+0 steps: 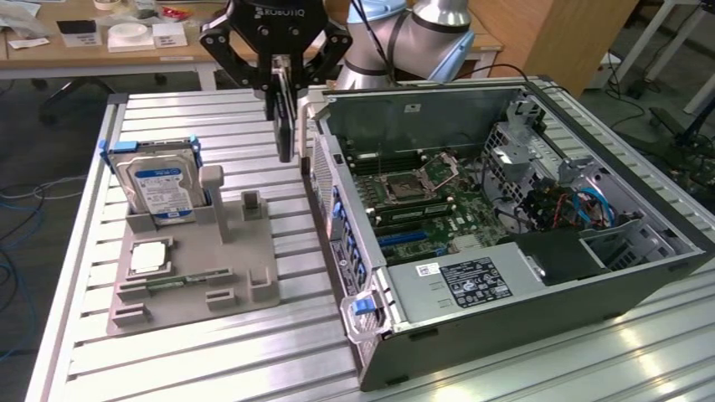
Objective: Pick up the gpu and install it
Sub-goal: 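Pick up the gpu and move the gpu toward the slot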
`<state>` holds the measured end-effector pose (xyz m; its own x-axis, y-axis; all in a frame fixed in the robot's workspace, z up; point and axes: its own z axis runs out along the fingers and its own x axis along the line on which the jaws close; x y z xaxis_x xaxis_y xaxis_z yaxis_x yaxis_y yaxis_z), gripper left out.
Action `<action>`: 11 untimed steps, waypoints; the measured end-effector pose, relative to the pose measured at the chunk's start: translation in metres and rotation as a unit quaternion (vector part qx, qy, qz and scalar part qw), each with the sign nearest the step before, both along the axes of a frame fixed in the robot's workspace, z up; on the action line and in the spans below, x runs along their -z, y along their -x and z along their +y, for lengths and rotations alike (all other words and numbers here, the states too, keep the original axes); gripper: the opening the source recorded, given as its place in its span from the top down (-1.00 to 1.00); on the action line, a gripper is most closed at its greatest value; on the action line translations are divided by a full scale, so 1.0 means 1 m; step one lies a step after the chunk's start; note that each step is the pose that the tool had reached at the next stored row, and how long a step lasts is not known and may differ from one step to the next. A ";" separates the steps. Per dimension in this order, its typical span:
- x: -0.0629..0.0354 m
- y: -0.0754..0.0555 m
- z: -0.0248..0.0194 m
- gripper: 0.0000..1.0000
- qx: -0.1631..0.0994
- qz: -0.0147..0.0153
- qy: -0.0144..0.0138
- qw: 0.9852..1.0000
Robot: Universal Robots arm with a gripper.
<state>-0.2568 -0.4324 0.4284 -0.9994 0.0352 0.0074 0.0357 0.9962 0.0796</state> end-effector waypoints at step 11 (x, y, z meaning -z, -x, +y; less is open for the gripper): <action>0.0007 -0.003 0.0000 0.44 0.000 0.000 0.000 1.000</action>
<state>-0.2535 -0.4324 0.4277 -0.9994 0.0352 0.0073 0.0357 0.9962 0.0796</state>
